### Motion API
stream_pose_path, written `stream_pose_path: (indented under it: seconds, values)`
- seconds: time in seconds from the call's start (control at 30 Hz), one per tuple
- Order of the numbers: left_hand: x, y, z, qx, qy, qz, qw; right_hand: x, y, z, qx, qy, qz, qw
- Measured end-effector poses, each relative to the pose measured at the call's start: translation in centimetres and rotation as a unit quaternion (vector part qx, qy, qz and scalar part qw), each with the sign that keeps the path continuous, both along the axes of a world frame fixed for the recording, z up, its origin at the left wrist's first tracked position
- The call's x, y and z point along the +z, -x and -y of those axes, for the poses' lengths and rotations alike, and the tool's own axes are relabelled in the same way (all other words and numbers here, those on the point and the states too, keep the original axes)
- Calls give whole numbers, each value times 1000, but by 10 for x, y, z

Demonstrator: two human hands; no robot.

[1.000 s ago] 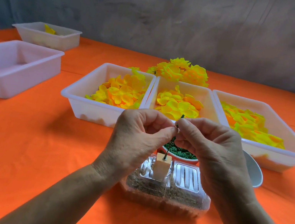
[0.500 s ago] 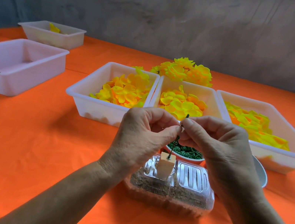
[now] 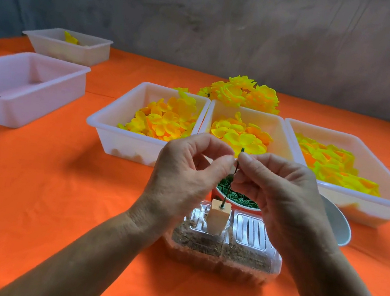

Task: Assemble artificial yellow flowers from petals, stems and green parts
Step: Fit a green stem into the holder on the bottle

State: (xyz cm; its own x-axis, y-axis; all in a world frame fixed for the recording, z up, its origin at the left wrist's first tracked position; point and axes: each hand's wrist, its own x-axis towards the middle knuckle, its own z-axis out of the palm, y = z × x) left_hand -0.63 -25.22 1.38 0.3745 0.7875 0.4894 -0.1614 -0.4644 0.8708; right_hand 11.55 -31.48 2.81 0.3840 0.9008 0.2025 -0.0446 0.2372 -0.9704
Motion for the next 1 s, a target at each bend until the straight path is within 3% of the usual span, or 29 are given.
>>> stream_pose_path:
  seconds: [0.13, 0.33, 0.57, 1.0]
  values:
    - [15, 0, -8, -66, 32, -35, 997, 3, -5, 1, 31, 30, -22, 999]
    - [21, 0, -22, -179, 204, -32, 962, 4, -5, 3, 78, 51, -68, 993]
    - [16, -4, -25, -164, 328, 15, 930, -4, -1, 7, 57, 30, -113, 992]
    - [10, -8, -21, -145, 355, -5, 924, -10, 7, 10, 3, -12, -50, 999]
